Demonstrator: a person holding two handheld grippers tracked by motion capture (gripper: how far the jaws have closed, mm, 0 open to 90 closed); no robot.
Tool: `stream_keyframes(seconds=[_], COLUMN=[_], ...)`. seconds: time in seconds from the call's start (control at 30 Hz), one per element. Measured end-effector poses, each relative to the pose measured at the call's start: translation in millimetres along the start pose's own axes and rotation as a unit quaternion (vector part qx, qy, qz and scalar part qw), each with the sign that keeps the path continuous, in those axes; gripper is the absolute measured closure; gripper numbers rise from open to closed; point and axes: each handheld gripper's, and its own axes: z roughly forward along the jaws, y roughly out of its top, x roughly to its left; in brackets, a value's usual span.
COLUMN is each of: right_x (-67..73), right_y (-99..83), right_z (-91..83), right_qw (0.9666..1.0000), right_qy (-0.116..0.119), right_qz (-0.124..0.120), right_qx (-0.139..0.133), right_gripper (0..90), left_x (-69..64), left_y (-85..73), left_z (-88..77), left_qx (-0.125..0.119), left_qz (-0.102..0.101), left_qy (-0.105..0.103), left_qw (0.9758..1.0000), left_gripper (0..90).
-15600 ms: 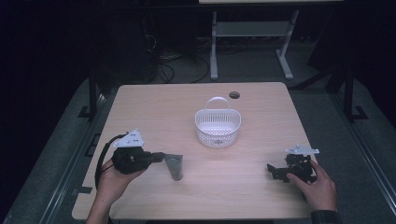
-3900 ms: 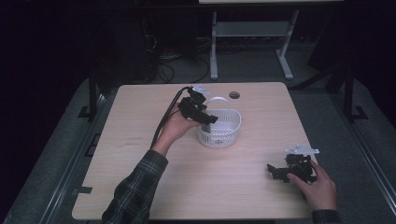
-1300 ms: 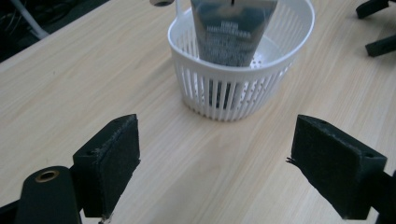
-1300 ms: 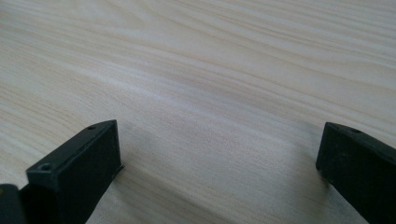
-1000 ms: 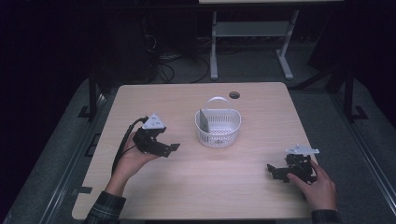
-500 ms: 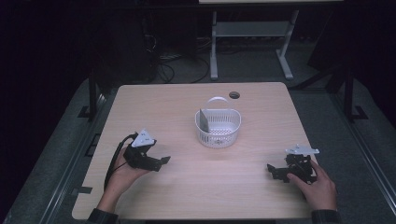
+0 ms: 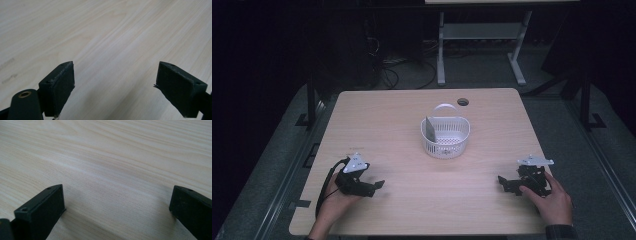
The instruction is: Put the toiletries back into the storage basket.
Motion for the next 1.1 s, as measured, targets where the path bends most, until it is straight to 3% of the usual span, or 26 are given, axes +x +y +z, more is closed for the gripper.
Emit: stream_keyframes(seconds=[0.53,0.67,1.1], right_x=[0.1,0.1,0.1], right_y=[0.1,0.1,0.0], right_z=[0.0,0.0,0.0], right_qw=[1.0,1.0,1.0], right_qy=[0.0,0.0,0.0], right_qz=[0.001,0.001,0.0], right_qx=[0.0,0.0,0.0], right_gripper=[0.0,0.0,0.0], left_x=[8.4,9.4,9.9], left_y=[-31.2,-34.9,-38.2], left_z=[-2.0,-0.3,-0.2], left_qx=[0.003,0.011,-0.002], left_qz=[-0.038,-0.044,-0.048], left_qy=[0.027,0.034,0.041], left_qw=[0.9989,0.9984,0.998], left_gripper=[13.6,13.4,12.8])
